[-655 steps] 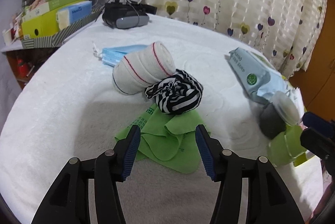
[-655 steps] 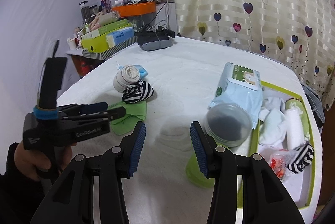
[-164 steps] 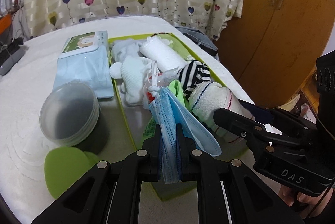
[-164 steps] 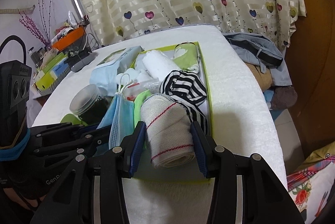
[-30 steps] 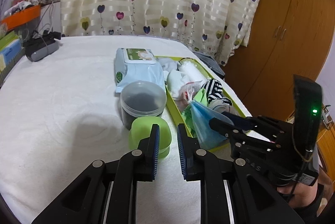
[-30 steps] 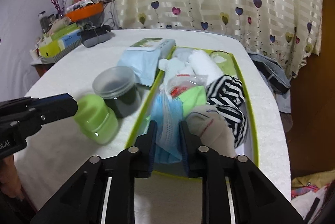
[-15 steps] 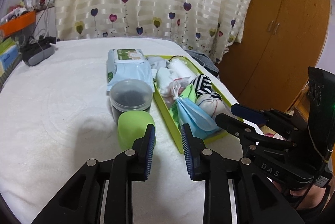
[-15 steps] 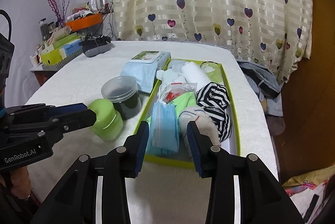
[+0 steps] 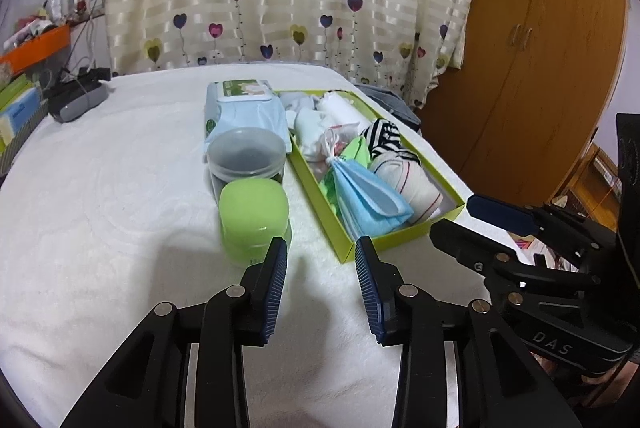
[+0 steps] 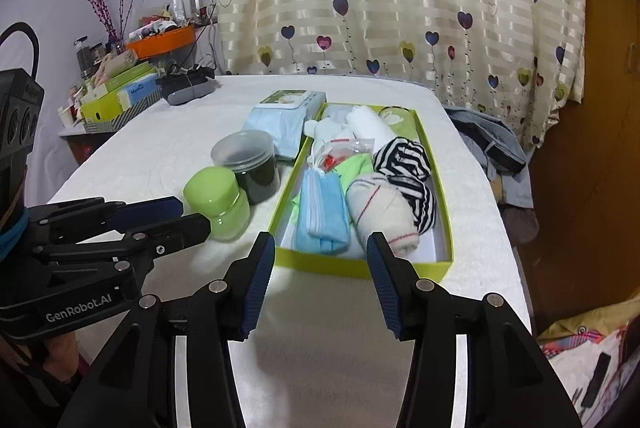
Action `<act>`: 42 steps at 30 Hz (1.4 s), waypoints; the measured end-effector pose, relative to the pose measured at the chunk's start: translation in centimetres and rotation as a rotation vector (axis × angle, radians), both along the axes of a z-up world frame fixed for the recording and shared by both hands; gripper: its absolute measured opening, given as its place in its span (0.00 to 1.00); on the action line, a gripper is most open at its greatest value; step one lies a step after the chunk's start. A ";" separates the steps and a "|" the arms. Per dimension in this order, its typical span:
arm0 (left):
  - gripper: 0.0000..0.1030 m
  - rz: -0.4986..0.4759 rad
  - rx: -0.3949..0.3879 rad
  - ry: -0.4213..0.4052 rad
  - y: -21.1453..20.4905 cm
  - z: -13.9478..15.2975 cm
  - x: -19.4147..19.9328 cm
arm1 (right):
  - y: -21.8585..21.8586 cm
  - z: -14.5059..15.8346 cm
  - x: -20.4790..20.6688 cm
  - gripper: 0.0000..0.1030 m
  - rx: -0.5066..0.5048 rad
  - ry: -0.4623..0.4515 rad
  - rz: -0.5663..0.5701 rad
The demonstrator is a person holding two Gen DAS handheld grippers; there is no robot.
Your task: Organize soft objects
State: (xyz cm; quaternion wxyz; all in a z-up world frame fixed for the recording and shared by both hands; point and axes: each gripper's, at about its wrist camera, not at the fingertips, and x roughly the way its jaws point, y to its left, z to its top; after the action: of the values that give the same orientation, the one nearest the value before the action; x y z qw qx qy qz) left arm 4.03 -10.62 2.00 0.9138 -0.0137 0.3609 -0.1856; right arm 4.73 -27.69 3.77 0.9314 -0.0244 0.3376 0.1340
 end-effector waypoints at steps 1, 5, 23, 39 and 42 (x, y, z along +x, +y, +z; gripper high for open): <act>0.33 0.001 0.002 0.001 0.0 -0.1 -0.1 | 0.0 0.0 -0.1 0.48 0.001 0.003 -0.003; 0.33 0.007 0.006 -0.002 0.2 -0.3 -0.3 | 0.0 -0.2 -0.5 0.48 0.005 0.013 -0.010; 0.33 0.052 0.028 0.013 0.2 -1.2 -0.7 | 0.2 -0.9 -1.6 0.48 0.004 0.033 -0.011; 0.33 0.076 0.055 0.004 0.2 -1.7 -0.7 | 0.5 -1.9 -0.9 0.48 0.007 0.061 0.005; 0.33 0.081 0.062 -0.002 0.2 -1.7 -0.8 | 0.4 -2.1 -0.8 0.48 0.010 0.065 0.005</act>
State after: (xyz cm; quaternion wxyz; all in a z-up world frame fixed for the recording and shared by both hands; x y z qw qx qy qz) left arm 3.27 -10.44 0.26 0.9210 0.0002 0.3646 -0.1372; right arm 3.90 -27.29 1.69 0.9196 -0.0161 0.3671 0.1390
